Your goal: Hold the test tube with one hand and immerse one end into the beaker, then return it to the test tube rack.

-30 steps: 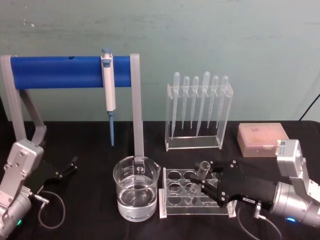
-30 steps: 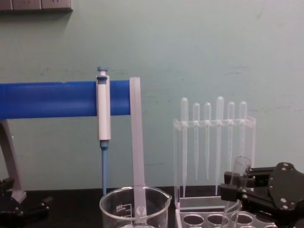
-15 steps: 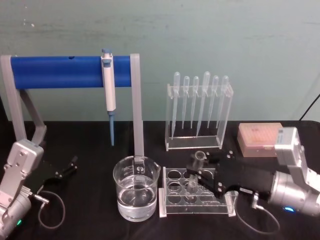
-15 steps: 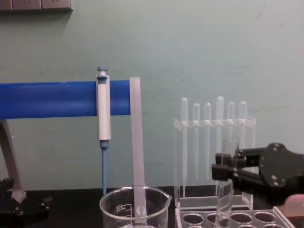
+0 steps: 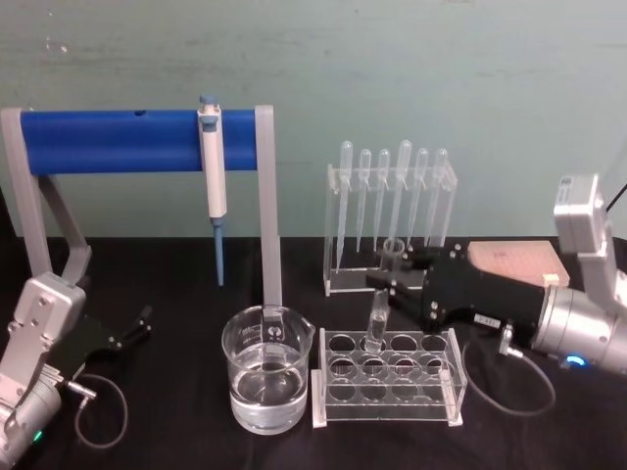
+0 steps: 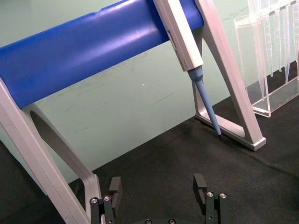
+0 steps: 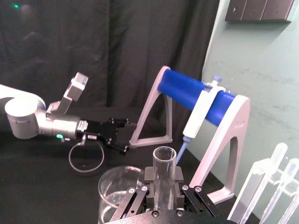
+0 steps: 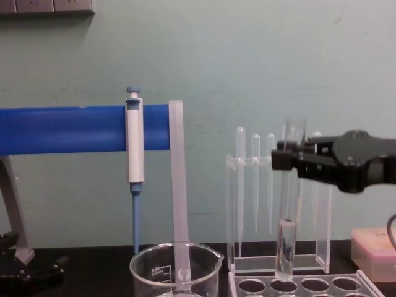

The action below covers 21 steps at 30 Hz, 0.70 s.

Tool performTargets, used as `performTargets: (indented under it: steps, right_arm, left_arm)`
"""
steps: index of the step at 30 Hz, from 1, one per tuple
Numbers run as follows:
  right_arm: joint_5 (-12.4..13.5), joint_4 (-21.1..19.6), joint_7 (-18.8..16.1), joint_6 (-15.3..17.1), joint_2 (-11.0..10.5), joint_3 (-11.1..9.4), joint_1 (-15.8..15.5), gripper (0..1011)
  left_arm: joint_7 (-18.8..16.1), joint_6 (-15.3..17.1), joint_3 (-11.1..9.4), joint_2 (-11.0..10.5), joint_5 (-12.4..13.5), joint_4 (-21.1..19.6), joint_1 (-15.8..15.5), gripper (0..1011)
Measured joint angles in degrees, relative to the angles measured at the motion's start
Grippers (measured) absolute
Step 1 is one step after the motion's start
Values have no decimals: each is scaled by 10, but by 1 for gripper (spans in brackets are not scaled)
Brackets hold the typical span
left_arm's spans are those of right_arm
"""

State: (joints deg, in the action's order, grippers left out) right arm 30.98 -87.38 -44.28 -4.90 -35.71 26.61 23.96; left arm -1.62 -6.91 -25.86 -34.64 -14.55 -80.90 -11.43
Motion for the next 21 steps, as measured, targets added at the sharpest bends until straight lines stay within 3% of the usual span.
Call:
performTargets:
  steps: [7,12,21]
  right_arm:
    - [13,-16,3,15,-3,2,19,227]
    - [19,-16,-1,19,7,12,40,227]
    - [23,12,-23,19,54,53,101,227]
  left_arm:
    - [0,0,0,0,0,0,0,1000]
    - [0,0,0,0,0,0,0,1000]
    - [0,0,0,0,0,0,0,1000]
